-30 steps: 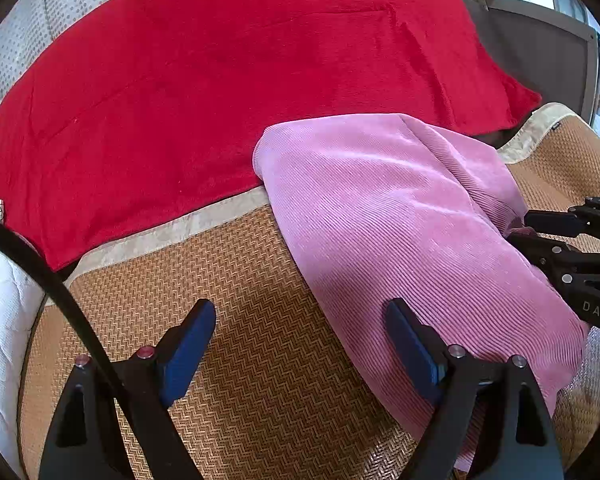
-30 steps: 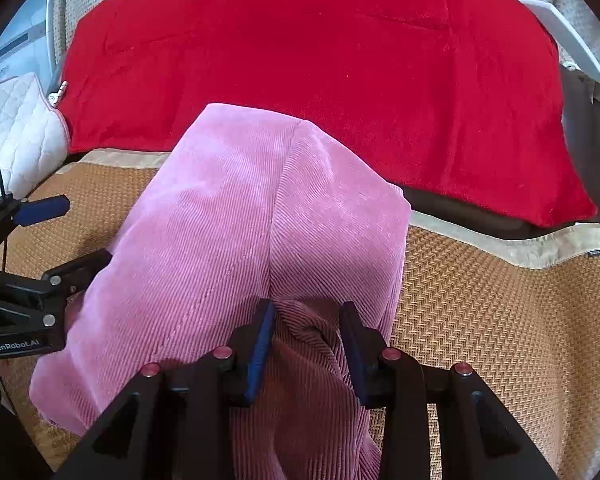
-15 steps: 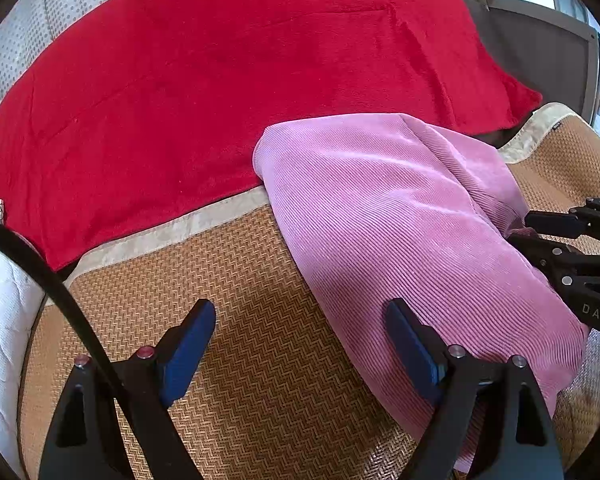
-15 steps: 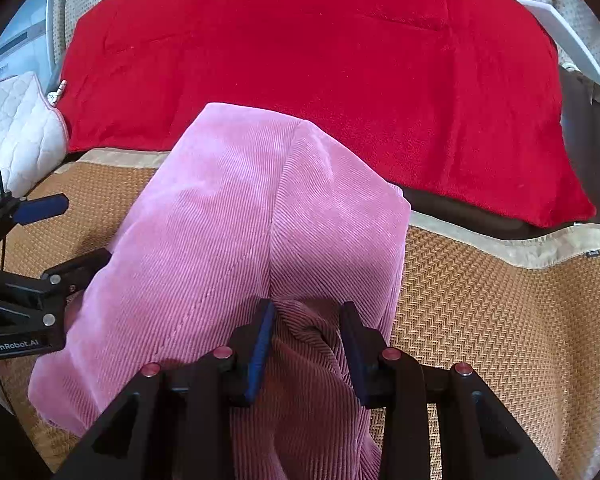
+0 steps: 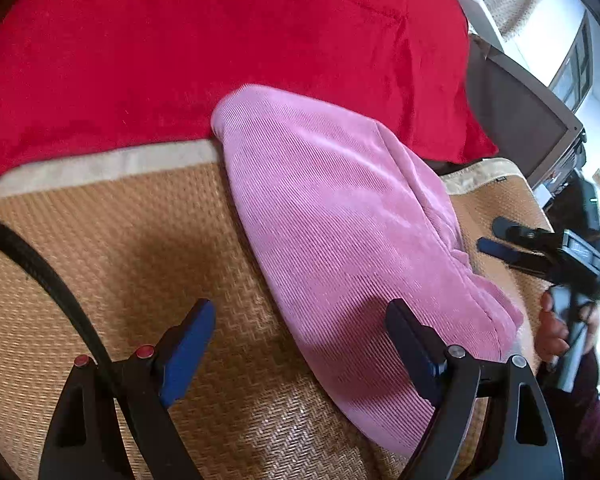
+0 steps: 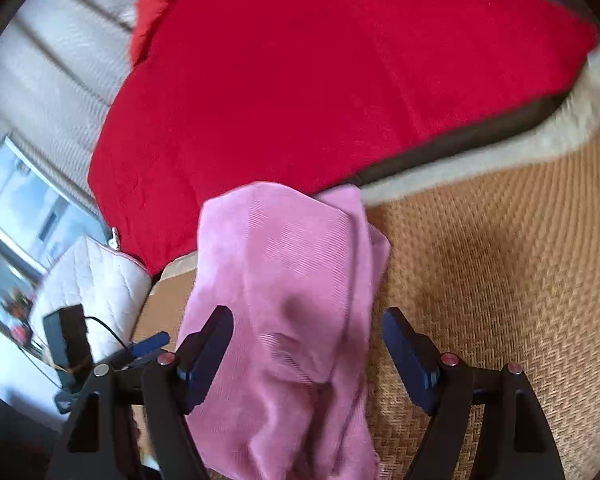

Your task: Fold large clothes

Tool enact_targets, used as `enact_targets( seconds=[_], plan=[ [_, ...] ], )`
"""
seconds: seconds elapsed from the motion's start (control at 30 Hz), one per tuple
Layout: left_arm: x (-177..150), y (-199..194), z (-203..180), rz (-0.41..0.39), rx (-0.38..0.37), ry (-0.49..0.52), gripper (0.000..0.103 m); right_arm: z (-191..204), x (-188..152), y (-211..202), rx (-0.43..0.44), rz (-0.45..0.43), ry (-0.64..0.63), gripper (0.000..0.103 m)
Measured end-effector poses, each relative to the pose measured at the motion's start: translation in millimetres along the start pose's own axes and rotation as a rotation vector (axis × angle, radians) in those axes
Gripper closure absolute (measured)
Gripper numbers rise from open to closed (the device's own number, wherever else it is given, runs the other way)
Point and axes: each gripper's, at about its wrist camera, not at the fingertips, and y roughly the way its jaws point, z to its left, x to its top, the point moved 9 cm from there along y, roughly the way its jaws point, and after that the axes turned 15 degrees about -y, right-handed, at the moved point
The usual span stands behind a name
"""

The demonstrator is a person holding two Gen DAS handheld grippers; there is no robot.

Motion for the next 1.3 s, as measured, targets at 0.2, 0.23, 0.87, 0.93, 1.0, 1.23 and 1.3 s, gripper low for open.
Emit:
enact_targets(
  seconds=[0.2,0.23,0.87,0.93,1.0,1.23,1.3],
  plan=[
    [-1.0,13.6,-3.8,0.082,-0.128,-0.096,0.016,-18.8,-16.4,27.3,0.080,0.100,0.088,0.023],
    [-1.2,14.6,-5.5,0.091,-0.152,-0.110,0.016,-19.0,-17.5,31.7,0.094,0.108,0.092,0.023],
    [3.9,51.5,-25.0,0.160,-0.380,-0.285,0.014,15.0,-27.3,88.6,0.288,0.119,0.150,0.030],
    [7.4,50.3,-29.1,0.127,-0.381,-0.274,0.020,15.9,-26.3,83.2,0.287,0.111,0.165,0.035],
    [10.3,48.2,-30.7,0.103,-0.368,-0.252,0.029,23.0,-23.8,83.9,0.268,0.100,0.156,0.043],
    [18.5,29.4,-35.4,0.063,-0.384,-0.236,0.040,50.9,-12.1,77.2,0.248,0.067,0.111,0.051],
    [19.1,20.6,-38.2,0.052,-0.383,-0.223,0.040,61.5,-10.8,72.9,0.247,0.067,0.086,0.051]
  ],
)
